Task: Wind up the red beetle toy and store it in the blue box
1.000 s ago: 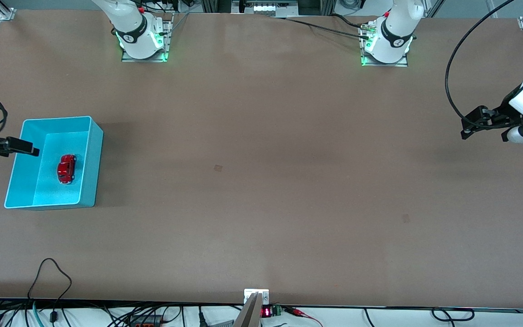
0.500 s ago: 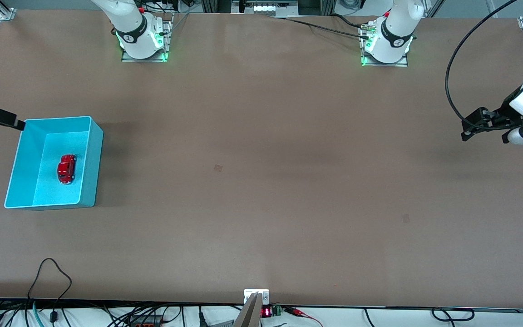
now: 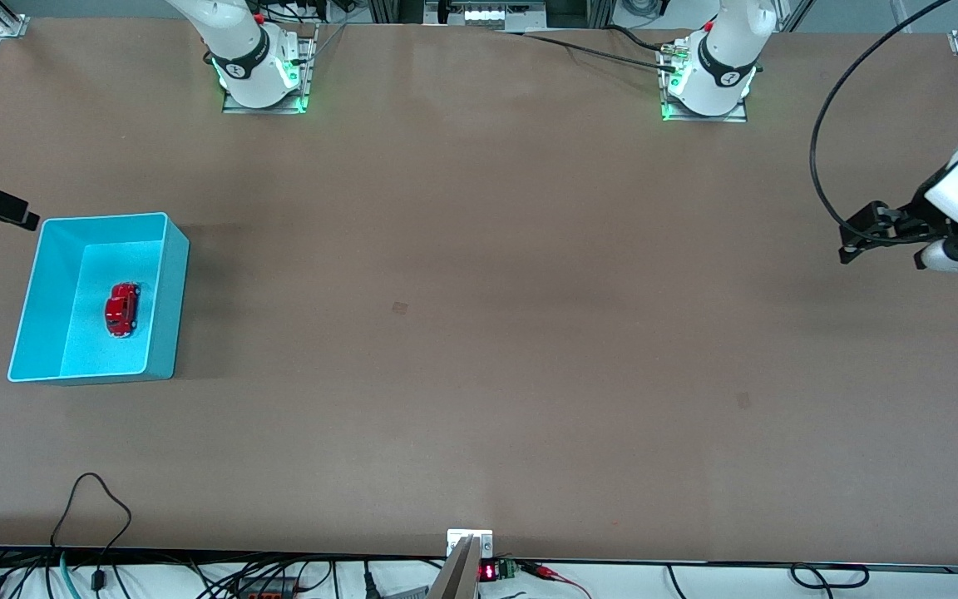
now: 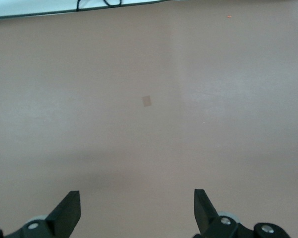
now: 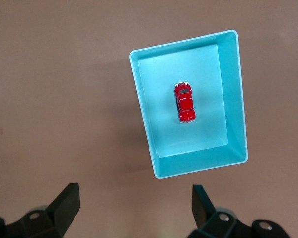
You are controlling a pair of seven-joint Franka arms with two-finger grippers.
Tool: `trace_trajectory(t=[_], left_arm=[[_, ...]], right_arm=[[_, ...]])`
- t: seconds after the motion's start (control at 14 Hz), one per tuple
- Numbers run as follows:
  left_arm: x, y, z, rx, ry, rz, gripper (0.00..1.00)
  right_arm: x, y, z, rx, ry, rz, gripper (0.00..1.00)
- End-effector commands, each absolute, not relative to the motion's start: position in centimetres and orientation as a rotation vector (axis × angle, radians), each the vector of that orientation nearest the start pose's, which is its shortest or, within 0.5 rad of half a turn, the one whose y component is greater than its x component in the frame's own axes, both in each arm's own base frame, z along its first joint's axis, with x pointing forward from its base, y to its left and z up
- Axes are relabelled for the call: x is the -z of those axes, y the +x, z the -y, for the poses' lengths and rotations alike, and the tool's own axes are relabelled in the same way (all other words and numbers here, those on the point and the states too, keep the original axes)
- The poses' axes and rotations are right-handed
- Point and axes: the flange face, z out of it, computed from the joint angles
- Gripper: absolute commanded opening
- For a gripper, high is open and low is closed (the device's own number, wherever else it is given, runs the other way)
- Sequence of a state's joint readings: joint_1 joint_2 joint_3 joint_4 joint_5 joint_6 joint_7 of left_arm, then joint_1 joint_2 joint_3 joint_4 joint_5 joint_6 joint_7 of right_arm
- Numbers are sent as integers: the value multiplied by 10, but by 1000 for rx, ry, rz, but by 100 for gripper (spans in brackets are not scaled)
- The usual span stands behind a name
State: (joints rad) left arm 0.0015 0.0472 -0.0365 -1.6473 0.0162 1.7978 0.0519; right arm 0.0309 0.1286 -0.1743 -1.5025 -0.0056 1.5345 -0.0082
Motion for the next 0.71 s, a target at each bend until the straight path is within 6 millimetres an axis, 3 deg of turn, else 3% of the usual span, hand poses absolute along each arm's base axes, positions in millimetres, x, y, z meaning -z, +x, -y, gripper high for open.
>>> trace_trajectory(t=[0.0,0.21,0.5,0.64], left_arm=[[-589,590,19,155,-3106,-145,100],[-588,591,25,160,-3106,-160,100],[-589,589,25,158,-3107,-162,100],[-592,588,27,163,-3113,-163,100]], right_arm=[[-576,570,79,-109,-3160,-173,100],[-568,548,78,-38,-3144,-183,100],[-586,528,77,-89,-3138,-173,100],[-593,528,78,-53,-3141,-168,100]])
